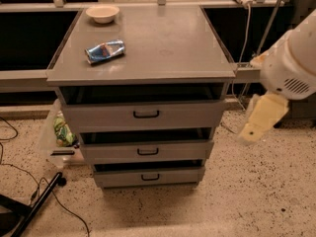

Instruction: Open middle drawer

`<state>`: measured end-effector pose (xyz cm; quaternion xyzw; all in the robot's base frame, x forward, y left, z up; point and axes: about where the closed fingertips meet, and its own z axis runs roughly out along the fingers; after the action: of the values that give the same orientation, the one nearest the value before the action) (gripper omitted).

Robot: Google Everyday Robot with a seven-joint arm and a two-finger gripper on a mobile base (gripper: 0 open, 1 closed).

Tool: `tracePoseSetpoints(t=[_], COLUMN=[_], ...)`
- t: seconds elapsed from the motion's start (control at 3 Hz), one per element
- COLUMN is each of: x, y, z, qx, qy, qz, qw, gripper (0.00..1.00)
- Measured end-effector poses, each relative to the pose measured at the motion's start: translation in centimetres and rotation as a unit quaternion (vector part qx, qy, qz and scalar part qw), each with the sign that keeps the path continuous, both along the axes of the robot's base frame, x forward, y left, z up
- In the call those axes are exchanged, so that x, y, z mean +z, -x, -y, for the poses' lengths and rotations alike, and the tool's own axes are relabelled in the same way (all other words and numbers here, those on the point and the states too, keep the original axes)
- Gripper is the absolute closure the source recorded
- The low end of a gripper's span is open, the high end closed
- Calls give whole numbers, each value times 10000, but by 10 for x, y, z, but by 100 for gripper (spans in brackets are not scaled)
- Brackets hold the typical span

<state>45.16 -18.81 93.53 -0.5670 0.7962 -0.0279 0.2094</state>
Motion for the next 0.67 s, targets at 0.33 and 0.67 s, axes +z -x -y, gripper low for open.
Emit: tracePoseSetpoints(t=[0.33,0.67], x=[-66,-66], y=[-11,-11], z=[-21,-21], qx=[-129,-129], qy=[-267,-267], qz=[-134,-135], qw=[9995,9995], gripper=[0,0])
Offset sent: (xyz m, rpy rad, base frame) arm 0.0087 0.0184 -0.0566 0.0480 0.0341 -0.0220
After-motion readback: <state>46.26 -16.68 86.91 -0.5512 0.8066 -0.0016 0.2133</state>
